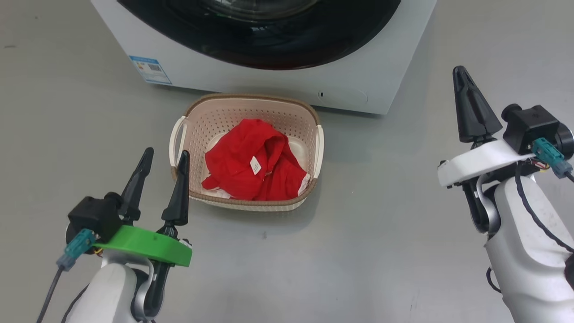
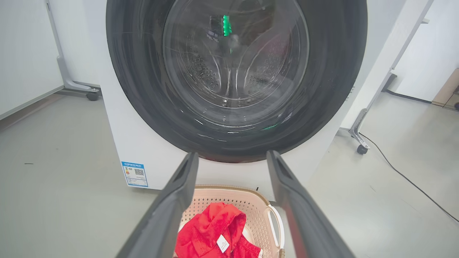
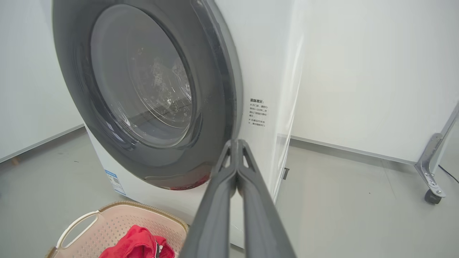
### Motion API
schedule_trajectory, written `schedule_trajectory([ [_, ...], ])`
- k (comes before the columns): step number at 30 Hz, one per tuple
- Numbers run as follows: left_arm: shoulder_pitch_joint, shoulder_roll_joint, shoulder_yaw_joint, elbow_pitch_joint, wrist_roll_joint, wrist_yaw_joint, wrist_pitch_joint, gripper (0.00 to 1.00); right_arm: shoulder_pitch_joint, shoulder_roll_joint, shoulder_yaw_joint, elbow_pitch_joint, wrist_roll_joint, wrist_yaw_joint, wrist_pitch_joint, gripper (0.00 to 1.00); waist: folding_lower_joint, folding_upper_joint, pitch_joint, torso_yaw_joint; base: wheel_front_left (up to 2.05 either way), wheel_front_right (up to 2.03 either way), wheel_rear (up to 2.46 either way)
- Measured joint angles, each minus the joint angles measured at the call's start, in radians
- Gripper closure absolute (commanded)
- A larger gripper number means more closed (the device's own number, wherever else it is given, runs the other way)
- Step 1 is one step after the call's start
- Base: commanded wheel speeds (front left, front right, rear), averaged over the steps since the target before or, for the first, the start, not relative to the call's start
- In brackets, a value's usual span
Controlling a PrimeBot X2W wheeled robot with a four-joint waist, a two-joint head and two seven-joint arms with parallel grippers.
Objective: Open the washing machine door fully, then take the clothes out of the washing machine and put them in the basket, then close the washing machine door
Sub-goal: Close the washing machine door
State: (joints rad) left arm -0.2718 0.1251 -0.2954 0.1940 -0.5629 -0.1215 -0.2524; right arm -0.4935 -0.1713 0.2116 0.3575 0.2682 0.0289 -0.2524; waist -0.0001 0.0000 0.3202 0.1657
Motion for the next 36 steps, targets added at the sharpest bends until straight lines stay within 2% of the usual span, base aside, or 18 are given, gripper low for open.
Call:
schedule_trajectory([
  [5,0.044,0.021,-0.021,0.024,0.032,0.000,0.000,0.00,0.102,0.005,-0.040,-0.031,0.019,-0.014,0.000,1.00,0.0000,0.0000,-0.072,-0.034,0.00,0.00,0.00],
  [12,0.104,0.021,-0.022,0.028,0.032,0.000,0.000,0.00,0.222,0.019,-0.069,-0.092,0.035,-0.027,0.000,1.00,0.0000,0.0000,-0.160,-0.077,0.00,0.00,0.00],
  [24,0.152,0.001,0.010,0.044,0.039,-0.003,0.000,0.00,0.381,0.035,-0.083,-0.164,0.030,-0.042,0.000,1.00,0.0000,0.0000,-0.235,-0.120,0.00,0.00,0.00],
  [25,0.154,-0.002,0.015,0.044,0.040,-0.003,0.000,0.00,0.388,0.036,-0.084,-0.168,0.030,-0.042,0.000,0.67,0.0000,0.0000,-0.237,-0.121,0.00,0.00,0.00],
  [26,0.154,-0.004,0.020,0.044,0.041,-0.003,0.000,0.00,0.397,0.036,-0.085,-0.173,0.030,-0.042,0.000,0.40,0.0000,0.0000,-0.238,-0.122,0.00,0.00,0.00],
  [27,0.155,-0.005,0.024,0.044,0.045,-0.004,0.000,0.00,0.403,0.036,-0.085,-0.178,0.029,-0.042,0.000,0.04,0.0000,0.0000,-0.239,-0.122,0.00,0.00,0.00],
  [28,0.155,-0.005,0.027,0.044,0.046,-0.004,0.000,0.00,0.406,0.036,-0.086,-0.181,0.029,-0.042,0.000,0.00,0.0000,0.0000,-0.240,-0.122,0.00,0.00,0.00],
  [36,0.163,-0.023,0.049,0.047,0.057,-0.005,0.000,0.00,0.436,0.038,-0.090,-0.216,0.021,-0.042,0.000,0.00,0.0000,0.0000,-0.248,-0.123,0.00,0.00,0.00],
])
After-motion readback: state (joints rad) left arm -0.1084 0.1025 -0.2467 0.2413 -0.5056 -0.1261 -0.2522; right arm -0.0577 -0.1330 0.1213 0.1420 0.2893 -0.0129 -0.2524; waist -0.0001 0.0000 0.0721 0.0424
